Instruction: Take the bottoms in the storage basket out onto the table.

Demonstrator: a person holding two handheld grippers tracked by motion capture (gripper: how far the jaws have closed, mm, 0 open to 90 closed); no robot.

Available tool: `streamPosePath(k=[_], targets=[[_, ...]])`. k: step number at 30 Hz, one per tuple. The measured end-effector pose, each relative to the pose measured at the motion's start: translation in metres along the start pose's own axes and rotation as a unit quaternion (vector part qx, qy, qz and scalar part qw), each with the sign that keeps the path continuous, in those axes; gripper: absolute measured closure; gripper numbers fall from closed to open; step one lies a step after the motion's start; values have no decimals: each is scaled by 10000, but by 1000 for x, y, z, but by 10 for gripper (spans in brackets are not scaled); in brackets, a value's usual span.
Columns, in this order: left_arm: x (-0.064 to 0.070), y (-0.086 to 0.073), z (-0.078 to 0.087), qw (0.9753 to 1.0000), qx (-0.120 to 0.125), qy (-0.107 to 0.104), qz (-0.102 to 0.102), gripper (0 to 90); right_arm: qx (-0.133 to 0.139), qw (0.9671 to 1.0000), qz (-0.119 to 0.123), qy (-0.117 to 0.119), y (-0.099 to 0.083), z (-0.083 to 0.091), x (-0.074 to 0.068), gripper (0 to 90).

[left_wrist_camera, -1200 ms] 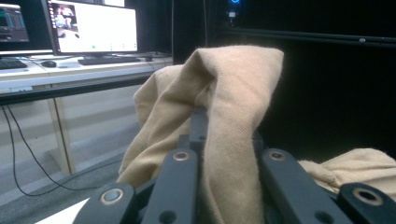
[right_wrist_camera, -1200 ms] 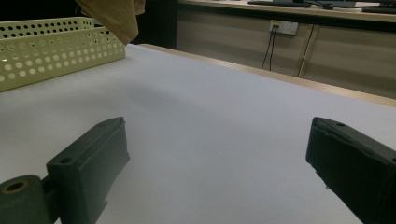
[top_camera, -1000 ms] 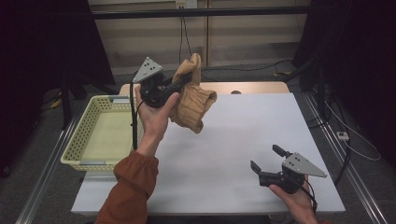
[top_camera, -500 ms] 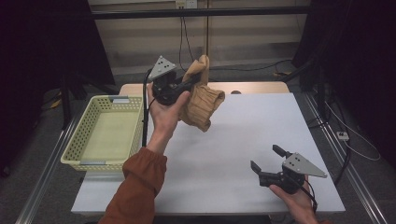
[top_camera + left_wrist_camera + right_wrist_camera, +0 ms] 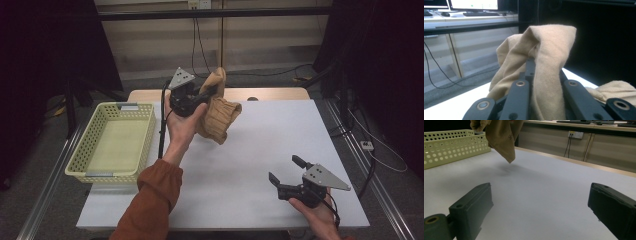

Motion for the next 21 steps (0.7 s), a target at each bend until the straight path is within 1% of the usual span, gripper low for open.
streamPosePath(k=[3, 4, 5, 7, 8, 10, 13, 15, 17, 18, 21], targets=[[-1, -6, -2, 10000, -44, -10, -13, 815, -3, 10000, -8, 2, 0, 0, 0, 53], [-1, -8, -2, 10000, -70, -1, -63, 814, -4, 10000, -4, -4, 0, 0, 0, 53], [-1, -10, -3, 10000, -57, 7, -67, 814, -4, 10000, -5, -6, 0, 0, 0, 53], [-1, -14, -5, 10000, -46, -36, -11, 813, -5, 10000, -1, -6, 0, 0, 0, 53], [-1, -16, -6, 10000, -63, -67, -25, 812, -5, 10000, -2, -7, 0, -1, 0, 53], [-1, -20, -8, 9999, -71, -75, 15, 811, -11, 10000, -10, 3, 0, -1, 0, 53], [0, -25, -11, 9999, -69, -112, -8, 812, -15, 10000, 4, 6, 0, -1, -1, 53], [0, -29, -14, 9999, -116, -107, 14, 812, -9, 10000, 4, 4, 0, -1, 0, 53], [0, -33, -16, 9998, -176, -115, -16, 812, -3, 10000, -1, -14, 0, -1, 0, 53], [0, -34, -16, 9997, -194, -115, -66, 812, -4, 10000, -2, -16, 0, -1, 0, 53], [-1, -38, -18, 9997, -225, -121, -51, 812, 5, 10000, 6, 0, 0, -1, 0, 53]])
Point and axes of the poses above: each handheld gripper's, and its own axes: z roughly backward along the jaws, y roughly out of its top, x roughly to its right, the point moved 10 cm from there along -z, roughly forward along the jaws, and after that the axes turned 3 degrees about -y, right-handed, at the moved point
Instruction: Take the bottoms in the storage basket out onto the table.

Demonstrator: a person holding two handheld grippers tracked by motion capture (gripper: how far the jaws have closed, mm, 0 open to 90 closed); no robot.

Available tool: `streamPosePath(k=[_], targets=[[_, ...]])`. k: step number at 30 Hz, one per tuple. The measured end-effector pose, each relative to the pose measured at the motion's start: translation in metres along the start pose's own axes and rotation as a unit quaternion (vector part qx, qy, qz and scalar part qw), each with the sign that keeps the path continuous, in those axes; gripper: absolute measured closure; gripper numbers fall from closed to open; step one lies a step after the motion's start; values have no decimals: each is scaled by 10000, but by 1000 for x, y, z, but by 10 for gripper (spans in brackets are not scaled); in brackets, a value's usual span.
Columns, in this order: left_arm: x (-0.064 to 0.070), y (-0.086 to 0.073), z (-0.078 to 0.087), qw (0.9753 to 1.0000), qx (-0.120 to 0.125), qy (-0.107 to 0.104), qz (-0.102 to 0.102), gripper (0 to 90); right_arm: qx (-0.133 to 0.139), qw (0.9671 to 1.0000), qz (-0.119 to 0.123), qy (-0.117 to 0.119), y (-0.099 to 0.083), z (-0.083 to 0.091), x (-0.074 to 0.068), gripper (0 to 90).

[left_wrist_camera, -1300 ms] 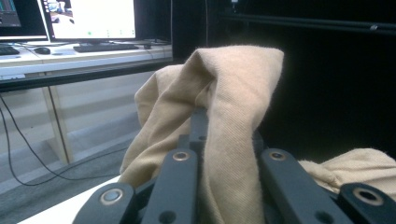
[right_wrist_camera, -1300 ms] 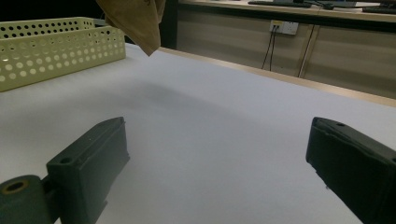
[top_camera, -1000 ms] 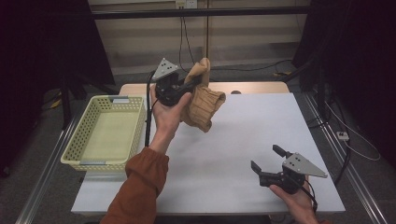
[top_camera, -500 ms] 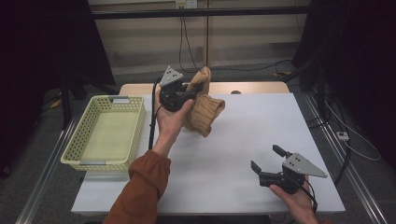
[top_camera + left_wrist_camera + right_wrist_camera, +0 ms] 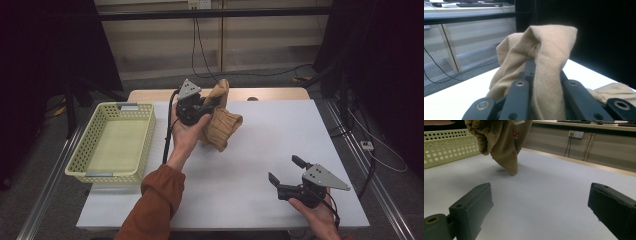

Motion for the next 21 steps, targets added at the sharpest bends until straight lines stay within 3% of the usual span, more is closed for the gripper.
streamPosePath(k=[9, 21], targets=[[-7, -24, -5, 9997, -245, 51, 26, 811, -12, 10000, -5, -8, 0, 0, 0, 53], [-3, -50, -15, 9985, -540, -16, 12, 809, -15, 10000, -1, -1, 0, 0, 0, 54]])
Point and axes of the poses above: each handheld gripper's, and its own axes: z roughly backward along the jaws, y roughly out of its top, x roughly to its right, the point moved 10 cm from there along -z, roughly forward along the jaws, and after that the axes turned 3 degrees about -y, right-handed, at the moved point
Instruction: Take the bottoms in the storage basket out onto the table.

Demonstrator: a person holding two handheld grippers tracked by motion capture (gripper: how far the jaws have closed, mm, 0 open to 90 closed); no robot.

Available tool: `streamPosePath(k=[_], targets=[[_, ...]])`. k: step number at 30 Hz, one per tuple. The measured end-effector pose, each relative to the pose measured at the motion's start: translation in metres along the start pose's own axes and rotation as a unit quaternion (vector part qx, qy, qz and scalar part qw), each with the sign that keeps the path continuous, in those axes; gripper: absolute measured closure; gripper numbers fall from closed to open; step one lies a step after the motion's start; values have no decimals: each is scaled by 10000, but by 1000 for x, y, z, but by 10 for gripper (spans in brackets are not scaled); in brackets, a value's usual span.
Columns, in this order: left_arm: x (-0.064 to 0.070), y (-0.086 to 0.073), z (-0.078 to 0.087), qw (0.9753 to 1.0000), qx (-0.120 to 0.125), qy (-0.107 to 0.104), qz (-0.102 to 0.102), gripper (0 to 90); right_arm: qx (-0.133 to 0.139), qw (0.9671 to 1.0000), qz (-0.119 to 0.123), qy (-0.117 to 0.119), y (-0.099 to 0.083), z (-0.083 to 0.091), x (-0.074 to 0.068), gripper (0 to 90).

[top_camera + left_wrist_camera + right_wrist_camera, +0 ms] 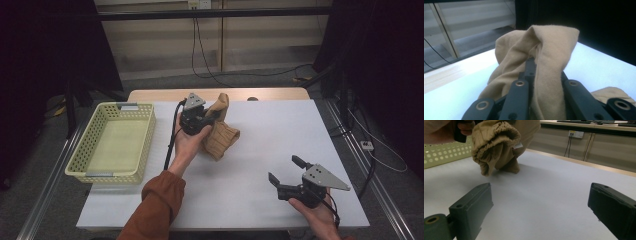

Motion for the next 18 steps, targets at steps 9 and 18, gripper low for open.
streamPosePath(k=[9, 18], targets=[[7, -18, -6, 9996, -261, 13, -144, 802, 0, 10000, -8, 1, 0, 0, 0, 53], [-3, -37, -13, 9987, -505, 46, 60, 800, -3, 10000, -6, 13, 0, 0, 0, 54]])
Point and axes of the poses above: each handheld gripper's, and its own axes: z roughly backward along the jaws, y roughly out of its top, x roughly to its right, the point moved 10 cm from there along -z, roughly forward along the jaws, and after that the axes turned 3 degrees about -y, right-handed, at the moved point
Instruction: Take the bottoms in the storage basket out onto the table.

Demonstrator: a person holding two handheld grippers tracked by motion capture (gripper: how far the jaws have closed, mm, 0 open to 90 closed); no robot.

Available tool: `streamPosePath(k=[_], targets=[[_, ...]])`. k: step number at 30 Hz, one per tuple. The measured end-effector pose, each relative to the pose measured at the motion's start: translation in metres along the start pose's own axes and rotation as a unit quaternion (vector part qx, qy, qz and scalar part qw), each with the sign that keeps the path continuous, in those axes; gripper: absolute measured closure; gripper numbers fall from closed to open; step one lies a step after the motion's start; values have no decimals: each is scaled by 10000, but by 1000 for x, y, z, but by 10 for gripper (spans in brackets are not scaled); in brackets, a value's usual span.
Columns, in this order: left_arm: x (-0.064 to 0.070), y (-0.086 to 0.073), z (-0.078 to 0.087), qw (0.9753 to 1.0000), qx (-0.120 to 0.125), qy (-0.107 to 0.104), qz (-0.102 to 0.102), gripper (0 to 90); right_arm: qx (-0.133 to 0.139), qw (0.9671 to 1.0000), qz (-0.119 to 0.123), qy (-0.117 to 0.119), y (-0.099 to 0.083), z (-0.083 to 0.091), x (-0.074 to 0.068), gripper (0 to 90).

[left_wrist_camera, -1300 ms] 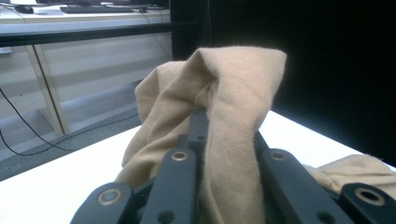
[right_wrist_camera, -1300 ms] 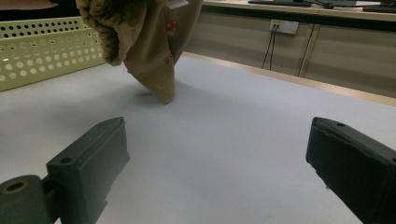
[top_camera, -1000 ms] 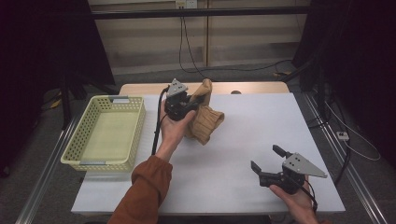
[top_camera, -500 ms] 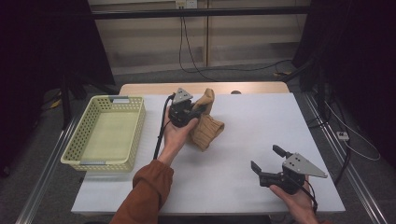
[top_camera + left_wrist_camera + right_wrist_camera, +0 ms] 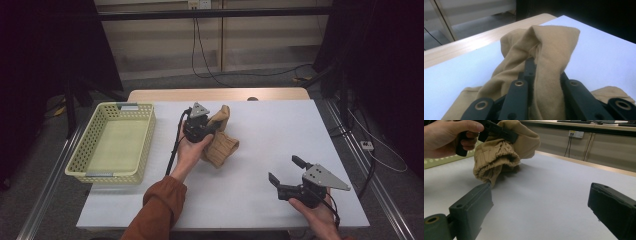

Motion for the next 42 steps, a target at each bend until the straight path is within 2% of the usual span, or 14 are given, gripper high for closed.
streamPosePath(k=[9, 12, 15, 22, 30, 33, 34, 35, 36, 37, 38, 42], targets=[[0, -10, -5, 9998, -212, -42, -5, 788, -3, 10000, 3, -4, 0, 0, 0, 54], [-3, -18, -9, 9993, -362, 39, -16, 783, 3, 10000, 7, -1, 0, 0, 0, 54], [-6, -23, -12, 9992, -400, 24, 88, 780, 5, 10000, 12, -1, 0, 0, 0, 54], [-6, -32, -18, 9981, -612, -5, 34, 770, 11, 10000, 10, 5, 0, 1, 0, 54], [-7, -39, -26, 9973, -729, -12, 67, 759, 9, 10000, 11, 5, 0, 1, 0, 54], [-7, -44, -30, 9965, -817, -48, 168, 746, 7, 10000, 10, 10, 0, 1, 0, 54], [-7, -46, -31, 9961, -865, -42, 177, 742, 3, 10000, 12, 0, 0, 1, 0, 54], [-7, -47, -32, 9960, -874, 53, 165, 739, 7, 10000, 13, -1, 0, 0, 0, 54], [-6, -48, -33, 9960, -885, -12, 146, 737, 7, 10000, 6, -1, 0, 0, 0, 54], [-6, -48, -34, 9958, -906, 102, 116, 736, 1, 10000, 6, -10, 0, 0, 0, 54], [-4, -49, -35, 9956, -932, 8, 70, 736, -3, 10000, 1, -6, 0, 0, 0, 54], [-1, -54, -41, 9946, -1024, -55, 144, 731, 1, 10000, 9, 16, 0, 0, -1, 55]])
Point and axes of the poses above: each handheld gripper's, and its own axes: z roughly backward along the jaws, y roughly out of its top, x roughly to its right, the point moved 10 cm from there along -z, roughly forward along the jaws, and after that the axes turned 3 degrees about -y, right-handed, at the moved point
